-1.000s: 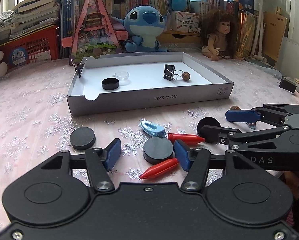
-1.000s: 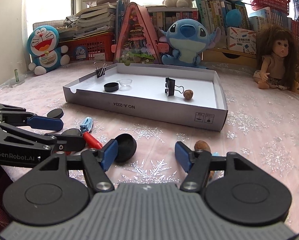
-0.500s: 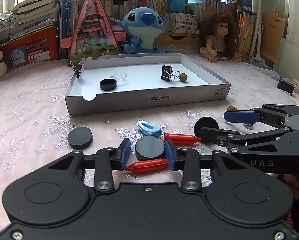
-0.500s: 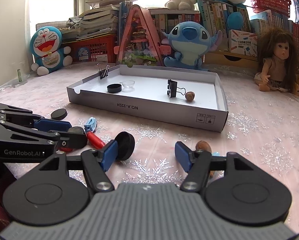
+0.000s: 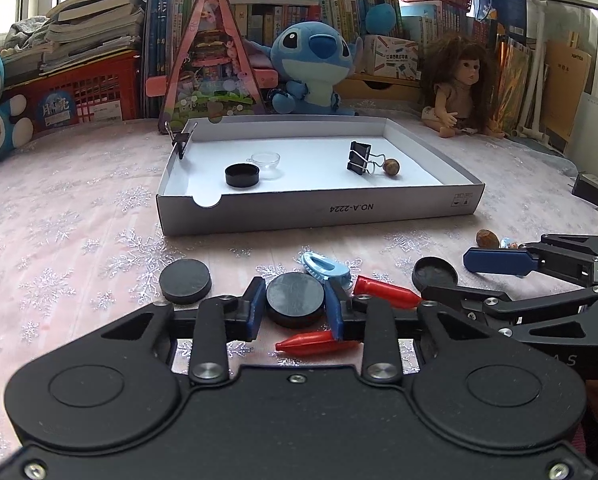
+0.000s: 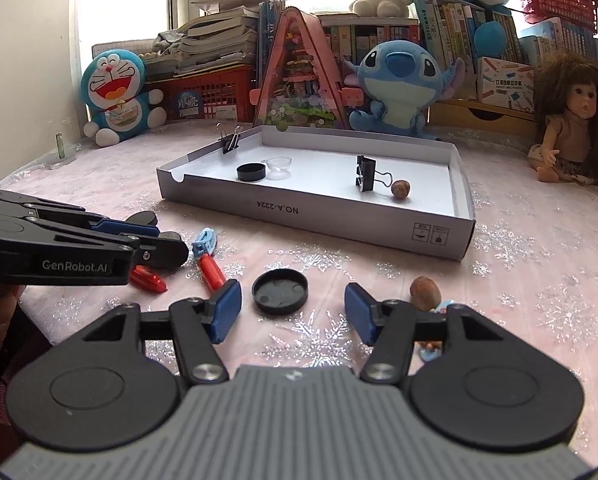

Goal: Organize rigid objects
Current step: 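Close left gripper on the black puck while right gripper grasps the black lid, then carry the black puck with left gripper into the tray while right carries the lid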

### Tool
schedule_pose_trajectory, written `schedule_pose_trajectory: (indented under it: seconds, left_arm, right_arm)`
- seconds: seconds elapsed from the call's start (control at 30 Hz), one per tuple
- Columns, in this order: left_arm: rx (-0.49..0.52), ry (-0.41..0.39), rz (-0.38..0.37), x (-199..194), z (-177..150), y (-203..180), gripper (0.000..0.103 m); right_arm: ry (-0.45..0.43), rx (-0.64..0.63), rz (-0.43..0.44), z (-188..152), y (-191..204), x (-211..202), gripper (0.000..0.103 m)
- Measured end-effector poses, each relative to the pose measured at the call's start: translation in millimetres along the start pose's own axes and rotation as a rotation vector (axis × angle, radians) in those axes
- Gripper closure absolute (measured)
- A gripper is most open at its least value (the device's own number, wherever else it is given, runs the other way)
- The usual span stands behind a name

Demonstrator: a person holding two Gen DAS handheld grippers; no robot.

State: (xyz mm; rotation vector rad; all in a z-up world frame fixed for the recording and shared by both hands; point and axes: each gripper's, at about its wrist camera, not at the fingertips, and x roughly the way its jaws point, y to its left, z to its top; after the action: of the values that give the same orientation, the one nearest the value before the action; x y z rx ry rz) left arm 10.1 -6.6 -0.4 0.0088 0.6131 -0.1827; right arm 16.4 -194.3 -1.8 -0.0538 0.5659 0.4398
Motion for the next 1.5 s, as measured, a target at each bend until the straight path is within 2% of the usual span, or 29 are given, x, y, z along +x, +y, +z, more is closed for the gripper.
schedule_pose_trajectory:
  seconds: [0.2, 0.47, 0.67, 0.8, 1.17, 1.5]
  left_arm:
    - [-0.001, 0.001, 0.001, 0, -1, -1, 0.073]
    - [-0.002, 0.001, 0.002, 0, -1, -1, 0.073]
    - [-0.006, 0.001, 0.005, 1, -1, 0, 0.073]
    - [-0.007, 0.000, 0.006, 1, -1, 0, 0.073]
    - [-0.017, -0.012, 0.020, 0, 4, 6, 0.073]
    - [-0.046, -0.054, 0.041, -2, 21, 14, 0.073]
  right_arm:
    - [0.004, -0.016, -0.015, 0, -1, 1, 0.044]
    - [0.005, -0.032, -0.011, 0, 4, 5, 0.047]
    - [0.008, -0.032, -0.014, 2, 5, 8, 0.053]
    - [0.010, -0.031, -0.010, 3, 5, 8, 0.066]
    - [0.009, -0.012, -0.005, 6, 0, 9, 0.066]
    - [-0.021, -0.001, -0.048, 17, -8, 6, 0.066]
